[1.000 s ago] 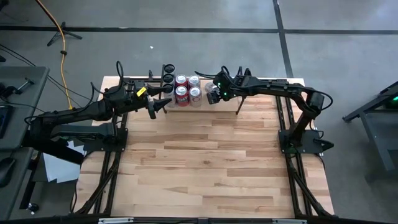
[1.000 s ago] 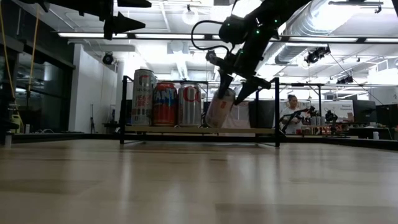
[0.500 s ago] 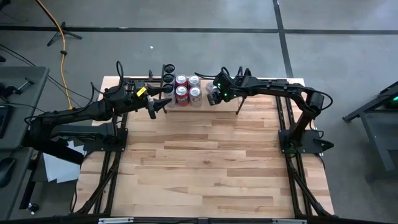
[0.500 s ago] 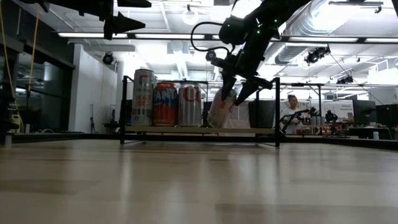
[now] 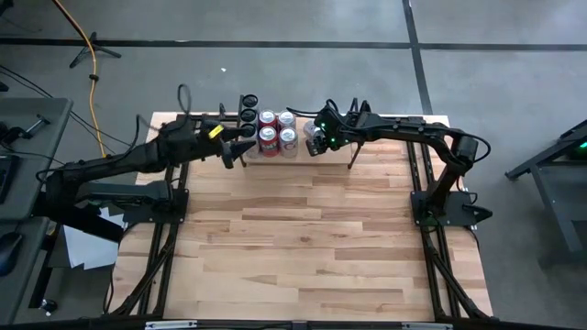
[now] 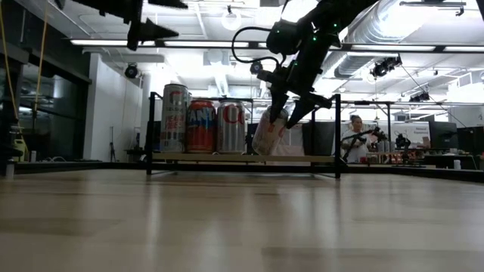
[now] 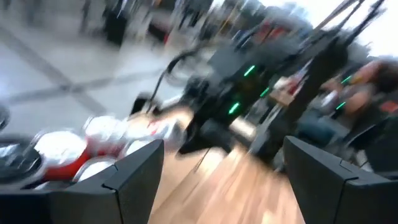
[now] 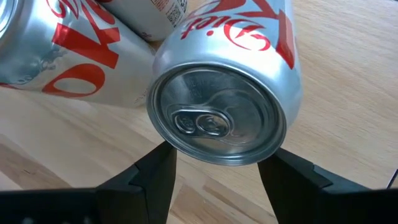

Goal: Place canned beverage on shelf
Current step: Put the silver soda can aligned with the other silver soda can on the shelf

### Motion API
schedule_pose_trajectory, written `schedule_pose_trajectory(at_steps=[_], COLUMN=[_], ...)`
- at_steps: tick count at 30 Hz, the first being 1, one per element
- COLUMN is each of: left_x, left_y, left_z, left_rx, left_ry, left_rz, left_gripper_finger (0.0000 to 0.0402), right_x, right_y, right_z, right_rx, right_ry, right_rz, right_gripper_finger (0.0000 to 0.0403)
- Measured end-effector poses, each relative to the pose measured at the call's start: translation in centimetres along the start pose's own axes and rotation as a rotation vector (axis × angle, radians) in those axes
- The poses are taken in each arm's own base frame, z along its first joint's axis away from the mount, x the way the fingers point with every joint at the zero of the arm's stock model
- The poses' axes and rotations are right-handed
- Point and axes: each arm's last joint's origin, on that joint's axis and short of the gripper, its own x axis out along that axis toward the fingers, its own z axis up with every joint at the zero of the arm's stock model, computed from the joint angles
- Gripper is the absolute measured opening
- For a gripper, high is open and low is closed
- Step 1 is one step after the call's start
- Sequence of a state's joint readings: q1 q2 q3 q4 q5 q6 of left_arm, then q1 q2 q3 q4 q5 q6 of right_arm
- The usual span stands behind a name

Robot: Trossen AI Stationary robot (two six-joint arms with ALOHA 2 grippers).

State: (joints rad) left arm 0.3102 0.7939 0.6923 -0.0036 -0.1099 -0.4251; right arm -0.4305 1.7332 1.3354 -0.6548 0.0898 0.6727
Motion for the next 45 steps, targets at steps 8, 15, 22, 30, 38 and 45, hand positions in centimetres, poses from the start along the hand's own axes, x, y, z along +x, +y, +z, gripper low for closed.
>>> schedule_pose_trajectory(at_steps=[8, 15, 22, 30, 38, 45], left_x=[5.0, 11.0, 15.7, 18.1, 12.6, 6.3], left_y=[0.0, 4.3, 11.4, 13.4, 10.0, 6.7], left_z=[5.2, 9.9, 12.1, 10.4, 15.8, 16.0], left_rx=[0.07, 0.196, 0.073, -0.013, 0.121, 0.163], left_ry=[0.267, 0.423, 0.461, 0.56, 0.342, 0.199], left_rz=[0.116, 0.31, 0.378, 0.29, 0.257, 0.224], left_gripper_finger=[0.0277, 0.0241, 0.0145, 0.0013, 0.0001, 0.0], right_x=[0.0, 0.0, -0.1, -0.2, -2.7, -4.4], right_y=[0.0, 0.0, 0.0, 0.1, 0.8, 0.5], right_z=[0.0, 0.0, 0.0, 0.2, 3.1, 5.3], right_rx=[-0.002, -0.008, -0.01, 0.004, 0.006, 0.062], right_ry=[0.006, 0.006, 0.001, -0.007, -0.115, -0.177], right_rz=[0.005, 0.006, 0.005, 0.022, 0.083, 0.105], right_gripper_finger=[0.0204, 0.0204, 0.0204, 0.0204, 0.0204, 0.0204])
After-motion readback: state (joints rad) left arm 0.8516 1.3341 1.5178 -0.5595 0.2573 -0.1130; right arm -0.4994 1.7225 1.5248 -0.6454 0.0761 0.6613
